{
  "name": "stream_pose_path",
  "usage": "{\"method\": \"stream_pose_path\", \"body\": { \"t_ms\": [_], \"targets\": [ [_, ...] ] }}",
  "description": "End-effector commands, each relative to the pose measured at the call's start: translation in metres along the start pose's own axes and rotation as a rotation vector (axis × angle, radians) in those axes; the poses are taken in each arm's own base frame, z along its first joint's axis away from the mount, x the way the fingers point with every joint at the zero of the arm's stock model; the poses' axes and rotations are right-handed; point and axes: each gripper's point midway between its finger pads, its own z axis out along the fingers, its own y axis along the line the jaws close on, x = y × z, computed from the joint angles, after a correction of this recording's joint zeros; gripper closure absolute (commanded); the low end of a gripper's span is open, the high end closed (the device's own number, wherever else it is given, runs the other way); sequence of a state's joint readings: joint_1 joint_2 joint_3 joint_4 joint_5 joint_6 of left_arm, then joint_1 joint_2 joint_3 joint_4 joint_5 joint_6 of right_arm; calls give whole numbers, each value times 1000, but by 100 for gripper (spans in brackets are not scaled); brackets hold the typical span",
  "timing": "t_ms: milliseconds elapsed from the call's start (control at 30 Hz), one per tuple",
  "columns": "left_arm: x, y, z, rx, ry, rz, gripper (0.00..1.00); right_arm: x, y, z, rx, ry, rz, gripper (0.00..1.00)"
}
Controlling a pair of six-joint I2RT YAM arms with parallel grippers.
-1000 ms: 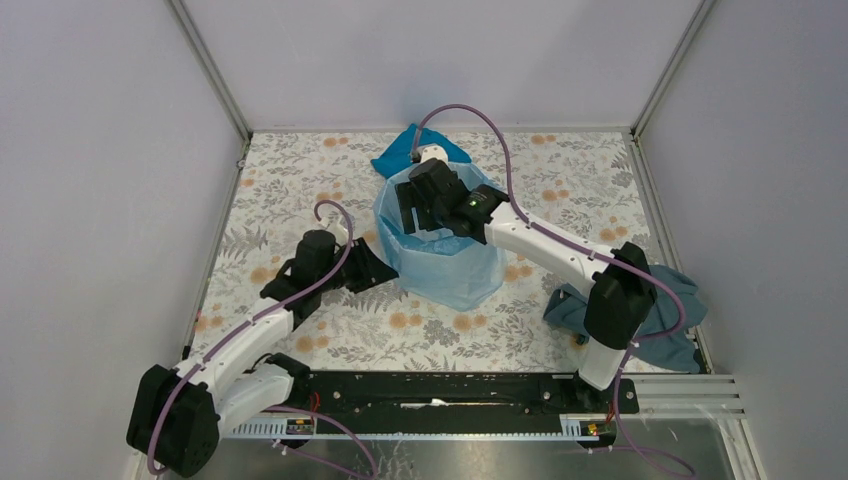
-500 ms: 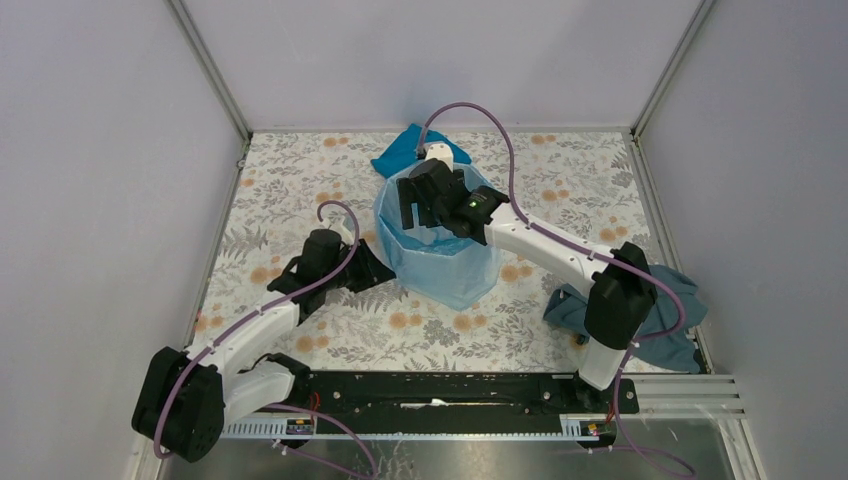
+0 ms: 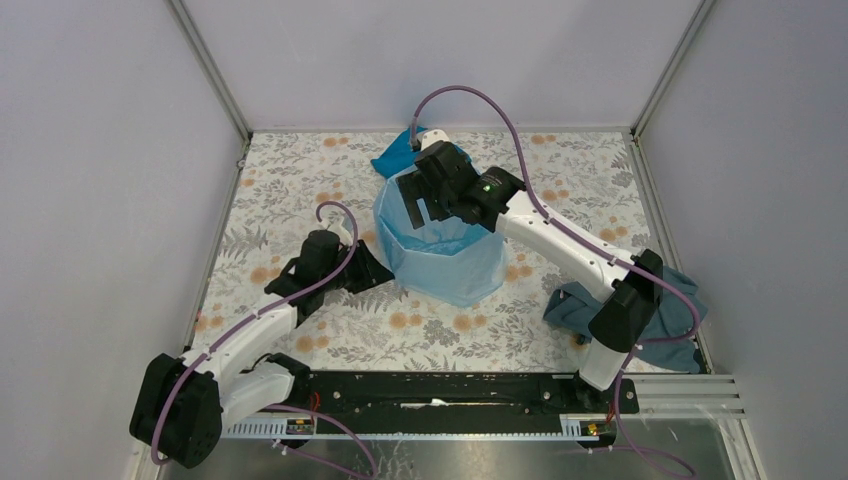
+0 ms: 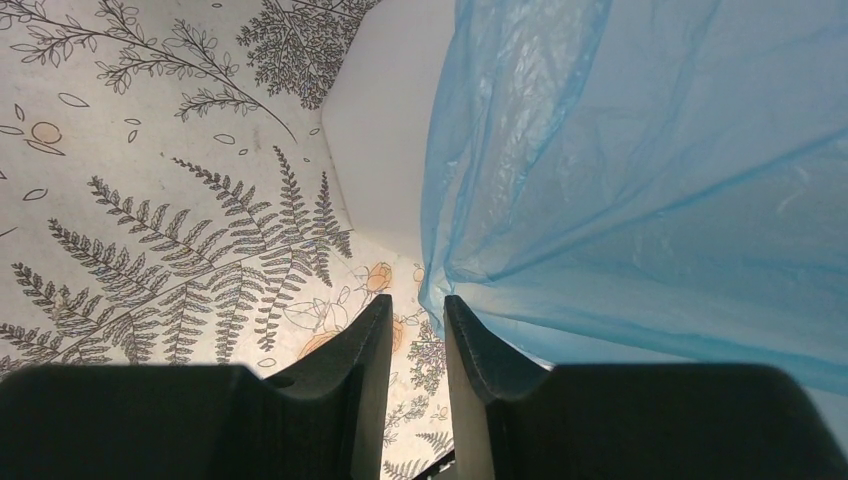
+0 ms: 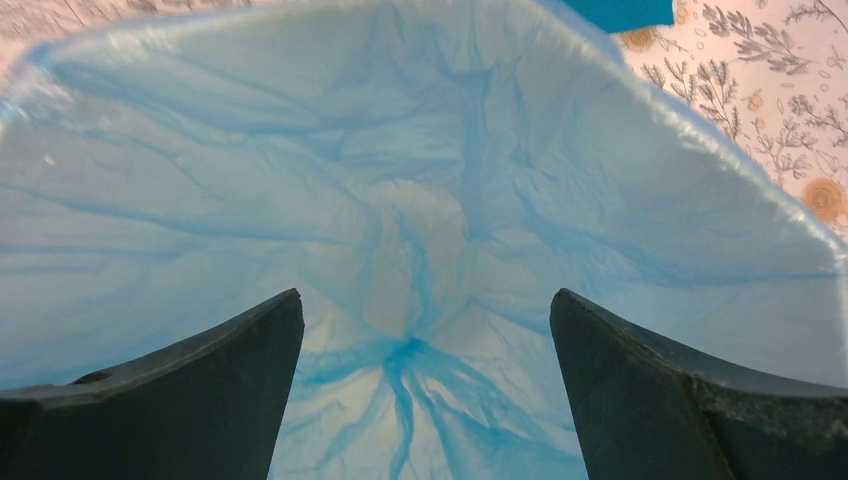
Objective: Put the trash bags into the trash bin
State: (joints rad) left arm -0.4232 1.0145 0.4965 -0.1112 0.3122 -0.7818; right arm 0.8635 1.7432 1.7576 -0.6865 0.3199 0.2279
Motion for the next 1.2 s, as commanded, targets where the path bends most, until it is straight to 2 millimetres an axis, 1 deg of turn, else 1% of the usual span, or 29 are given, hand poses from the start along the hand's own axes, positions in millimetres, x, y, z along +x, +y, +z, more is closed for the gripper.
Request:
{"method": "stream_pose_path", "body": {
  "t_ms": [0,67,133,167,233,333,433,500,633,767,933,1033,1167],
  "targets": [
    [-9,-8,-4,20,-37,39,70,-2,-9,-30,-15,20,-71,0],
    [-11,-8,-6,11,-41,45,69,8,-14,-36,-8,55,-83,1],
    [-14,-9,-11,1,-54,63,68,21,-16,-40,-11,97,-90,1],
    [-15,-9,-14,-10,-60,71,66,28,-16,-41,-21,119,-91,2],
    [-20,-8,-20,-31,-80,88,60,43,-10,-39,-50,164,-80,7],
    [-26,-10,-30,-54,-105,109,48,64,1,-24,-93,227,-61,10],
    [-33,-15,-41,-65,-129,117,38,78,12,-4,-126,250,-44,10],
    [-35,-17,-47,-70,-144,118,34,82,19,10,-136,250,-35,9],
    [-40,-20,-61,-81,-177,126,30,91,25,38,-131,259,-37,9],
    [-43,-22,-69,-90,-191,135,28,99,29,58,-127,263,-39,7],
    [-47,-30,-75,-77,-201,144,28,107,28,71,-110,270,-44,6],
    [-53,-36,-81,-67,-224,155,27,117,26,80,-105,262,-41,6],
    [-58,-40,-88,-73,-237,174,26,131,25,88,-100,277,-46,7]
  ]
}}
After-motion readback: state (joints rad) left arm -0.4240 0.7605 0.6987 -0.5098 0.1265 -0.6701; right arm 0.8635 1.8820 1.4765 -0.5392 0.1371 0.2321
